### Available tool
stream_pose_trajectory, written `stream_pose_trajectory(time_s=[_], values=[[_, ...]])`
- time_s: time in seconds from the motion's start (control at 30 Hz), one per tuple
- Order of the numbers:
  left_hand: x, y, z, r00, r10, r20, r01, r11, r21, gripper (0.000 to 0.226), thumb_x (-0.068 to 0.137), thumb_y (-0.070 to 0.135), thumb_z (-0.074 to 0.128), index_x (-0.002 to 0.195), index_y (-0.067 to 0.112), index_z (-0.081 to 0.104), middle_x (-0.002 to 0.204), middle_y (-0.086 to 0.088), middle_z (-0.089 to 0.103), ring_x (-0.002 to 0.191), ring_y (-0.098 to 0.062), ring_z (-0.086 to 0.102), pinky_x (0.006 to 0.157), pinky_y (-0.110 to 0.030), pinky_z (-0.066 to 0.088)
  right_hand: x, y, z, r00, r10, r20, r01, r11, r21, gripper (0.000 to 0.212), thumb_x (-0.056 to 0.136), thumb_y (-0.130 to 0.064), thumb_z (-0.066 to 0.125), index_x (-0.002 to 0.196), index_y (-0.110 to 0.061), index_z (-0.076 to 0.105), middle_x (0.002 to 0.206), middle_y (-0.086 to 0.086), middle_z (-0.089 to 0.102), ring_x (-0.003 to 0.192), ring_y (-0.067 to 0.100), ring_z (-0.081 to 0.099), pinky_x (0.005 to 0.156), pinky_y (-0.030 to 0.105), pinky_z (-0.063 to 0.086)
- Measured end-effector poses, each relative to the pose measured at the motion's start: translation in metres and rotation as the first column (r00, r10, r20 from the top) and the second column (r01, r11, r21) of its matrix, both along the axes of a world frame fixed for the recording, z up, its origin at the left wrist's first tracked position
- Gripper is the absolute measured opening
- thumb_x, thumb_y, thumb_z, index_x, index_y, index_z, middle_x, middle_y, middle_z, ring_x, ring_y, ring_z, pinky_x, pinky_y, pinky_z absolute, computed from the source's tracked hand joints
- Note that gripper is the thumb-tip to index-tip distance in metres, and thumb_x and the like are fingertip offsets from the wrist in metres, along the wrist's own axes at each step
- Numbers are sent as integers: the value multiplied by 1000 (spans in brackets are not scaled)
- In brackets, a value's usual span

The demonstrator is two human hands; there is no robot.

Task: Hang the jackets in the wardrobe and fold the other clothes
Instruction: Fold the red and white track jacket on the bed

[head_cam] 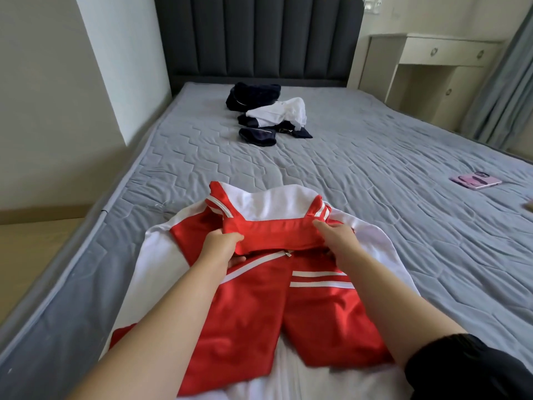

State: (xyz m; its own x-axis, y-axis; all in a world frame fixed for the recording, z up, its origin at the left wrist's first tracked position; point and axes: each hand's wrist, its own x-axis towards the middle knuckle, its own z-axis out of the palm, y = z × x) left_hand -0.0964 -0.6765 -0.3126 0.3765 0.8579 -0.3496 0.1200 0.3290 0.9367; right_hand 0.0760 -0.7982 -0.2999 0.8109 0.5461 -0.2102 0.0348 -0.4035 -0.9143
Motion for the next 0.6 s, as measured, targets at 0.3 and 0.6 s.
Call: stream_pose_trajectory(time_s=[0.3, 0.6], values=[[-25, 45, 8, 989, -125, -80, 132, 986, 97, 23, 86, 33, 64, 104, 19, 63, 92, -6, 69, 73, -22, 65, 58, -28, 51, 25, 1, 4, 969, -75, 237, 68, 997, 35, 19, 85, -16, 51, 72, -7, 60, 61, 6, 46, 56, 18, 40, 55, 29, 34], [27, 88, 20, 964, 111, -241, -83, 989, 122, 54, 81, 48, 63, 111, 3, 61, 104, -15, 66, 93, -30, 64, 84, -40, 54, 48, 56, 25, 991, -88, -96, 76, 989, -126, 35, 92, -36, 45, 71, -9, 51, 68, 7, 48, 61, 23, 43, 57, 26, 32]])
